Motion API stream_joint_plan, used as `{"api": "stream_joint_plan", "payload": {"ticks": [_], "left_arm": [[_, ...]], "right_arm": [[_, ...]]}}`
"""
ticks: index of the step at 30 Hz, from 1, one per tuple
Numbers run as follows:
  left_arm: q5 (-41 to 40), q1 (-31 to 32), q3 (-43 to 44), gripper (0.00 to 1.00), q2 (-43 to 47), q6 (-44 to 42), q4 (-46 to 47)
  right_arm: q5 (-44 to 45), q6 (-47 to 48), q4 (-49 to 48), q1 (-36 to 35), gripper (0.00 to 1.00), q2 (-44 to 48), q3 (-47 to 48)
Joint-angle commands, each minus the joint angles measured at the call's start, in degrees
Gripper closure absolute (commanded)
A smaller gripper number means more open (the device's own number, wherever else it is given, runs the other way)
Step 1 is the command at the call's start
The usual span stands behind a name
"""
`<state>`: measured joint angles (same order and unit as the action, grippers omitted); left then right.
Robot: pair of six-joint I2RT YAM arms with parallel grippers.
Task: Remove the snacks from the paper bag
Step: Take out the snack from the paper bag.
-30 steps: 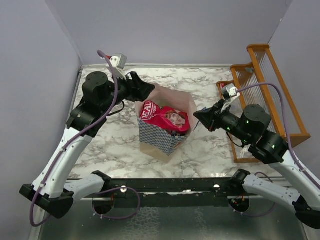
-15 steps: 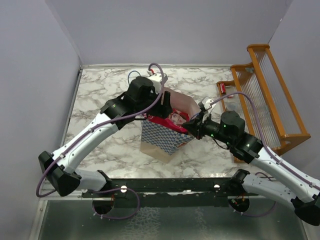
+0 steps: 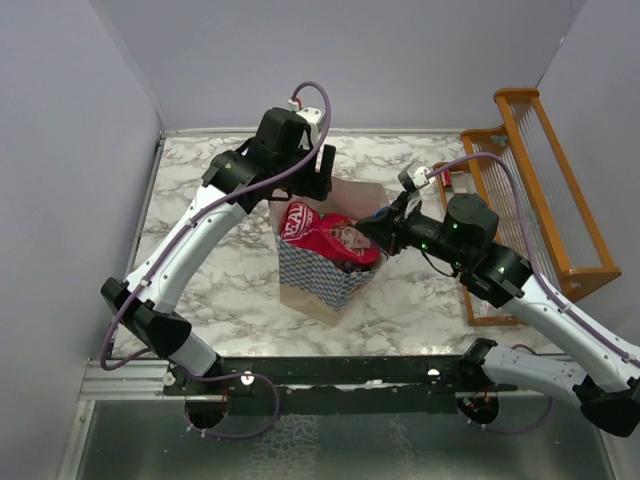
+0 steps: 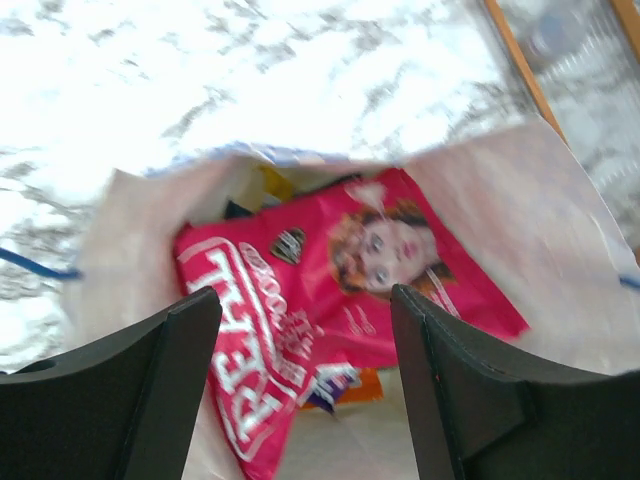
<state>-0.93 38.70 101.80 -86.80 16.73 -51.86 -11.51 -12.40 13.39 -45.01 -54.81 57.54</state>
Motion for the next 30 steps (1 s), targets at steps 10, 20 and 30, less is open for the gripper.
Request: {"api": "stream_joint_plan", "payload": {"ticks": [10,20,30], "left_arm": [[0.76,-1.03,-1.21,0.34,-4.5,-5.77,-3.11],[-14.12,-0.18,-2.55,0.22,-8.66,-1.79,-6.57],[-10.85,-0.58,-6.24,0.18,-12.67,0.17,-5.52]], "right_arm": [[0.53,1.08,-0.28,0.01,0.98,-1.04,3.76],[-2.52,2.49,-1.04,0.06,0.98,-1.54,1.89],[-0.99,0.54,-2.93,0.01,0.98,0.46,-1.17]]}}
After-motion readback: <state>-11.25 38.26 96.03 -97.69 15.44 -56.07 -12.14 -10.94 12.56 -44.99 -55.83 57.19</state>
